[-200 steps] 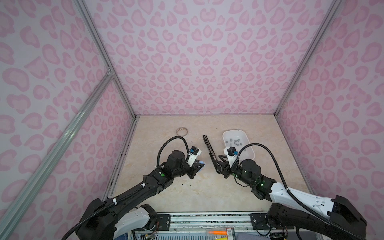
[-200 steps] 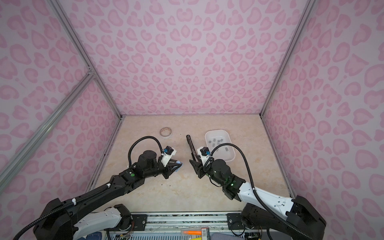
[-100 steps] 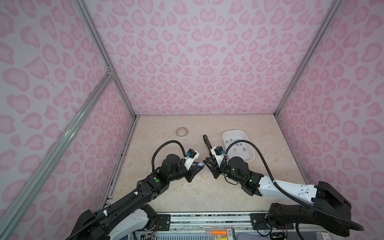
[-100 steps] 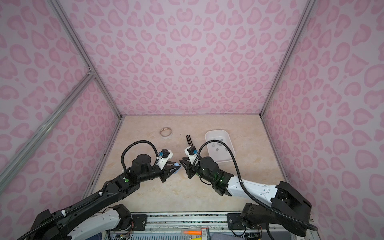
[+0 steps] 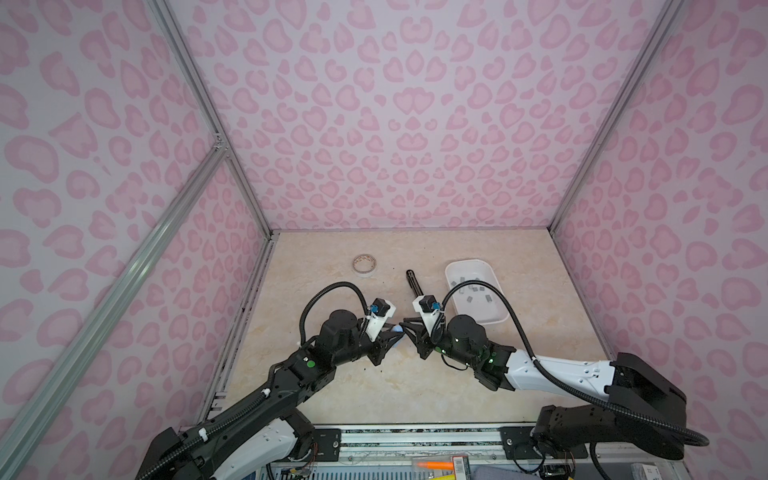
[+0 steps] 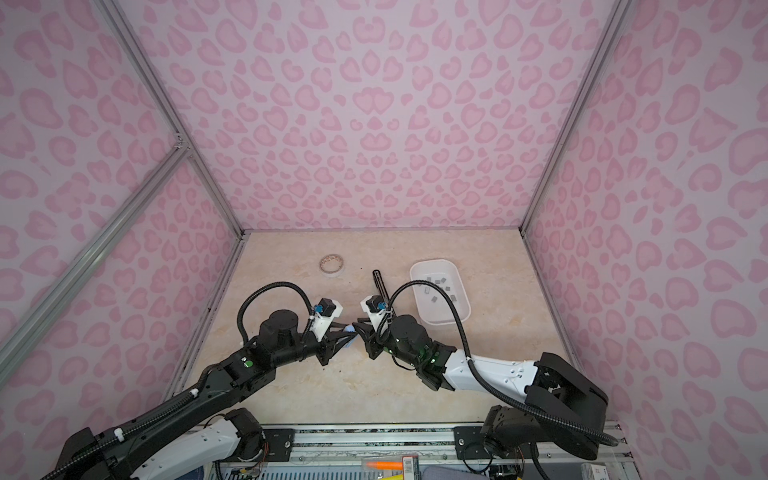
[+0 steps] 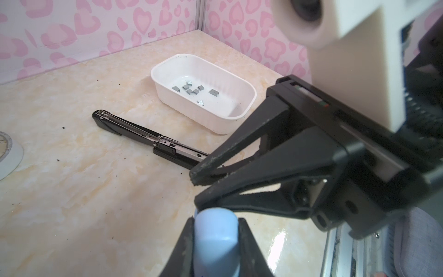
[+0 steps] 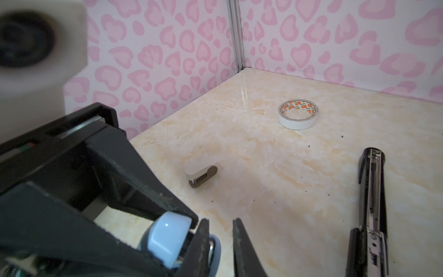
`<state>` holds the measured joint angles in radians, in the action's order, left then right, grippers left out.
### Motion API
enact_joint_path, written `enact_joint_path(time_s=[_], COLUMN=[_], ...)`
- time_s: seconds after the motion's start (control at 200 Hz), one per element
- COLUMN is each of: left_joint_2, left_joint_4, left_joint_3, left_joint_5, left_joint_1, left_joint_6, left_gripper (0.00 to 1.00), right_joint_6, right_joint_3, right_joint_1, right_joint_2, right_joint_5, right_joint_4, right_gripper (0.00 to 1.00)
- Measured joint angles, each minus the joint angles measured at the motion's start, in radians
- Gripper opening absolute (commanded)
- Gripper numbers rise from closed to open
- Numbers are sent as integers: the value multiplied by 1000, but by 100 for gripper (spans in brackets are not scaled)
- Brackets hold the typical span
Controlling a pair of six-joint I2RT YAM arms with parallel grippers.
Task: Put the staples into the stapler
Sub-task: 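Grip the light-blue stapler's top with the right gripper while left holds it, then pull the grippers apart to swing open the light-blue stapler's top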
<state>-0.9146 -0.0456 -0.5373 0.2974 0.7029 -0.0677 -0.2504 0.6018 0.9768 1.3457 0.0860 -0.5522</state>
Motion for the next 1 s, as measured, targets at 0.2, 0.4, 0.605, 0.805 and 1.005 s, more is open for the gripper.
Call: enact_joint_path(time_s=[0.2,0.4,0.605,0.805,1.005], left_joint_2=[60,117,142,158,164], left_joint_4=[12,-39,-77,-101,-109], left_joint_3=[16,32,50,68,77], left_joint_5=[-17,-37,-61,-69,-70], left_joint_1=[1,0,0,0,0], left_joint_6=[-8,-20,-30,-37,-38], left_gripper=[4,4,4,4,4], right_joint_6=[2,0,-1,0,12], right_joint_3=[-18,-38,-38,-38,-52], right_joint_1=[27,44,76,127,148], right_joint_2=[10,39,58,76,63], right_joint_5=[-32,-44,-43,-31,-29], right_joint_4=[-53,-13,-13,-43,-98], right_gripper=[19,18,18,19,35])
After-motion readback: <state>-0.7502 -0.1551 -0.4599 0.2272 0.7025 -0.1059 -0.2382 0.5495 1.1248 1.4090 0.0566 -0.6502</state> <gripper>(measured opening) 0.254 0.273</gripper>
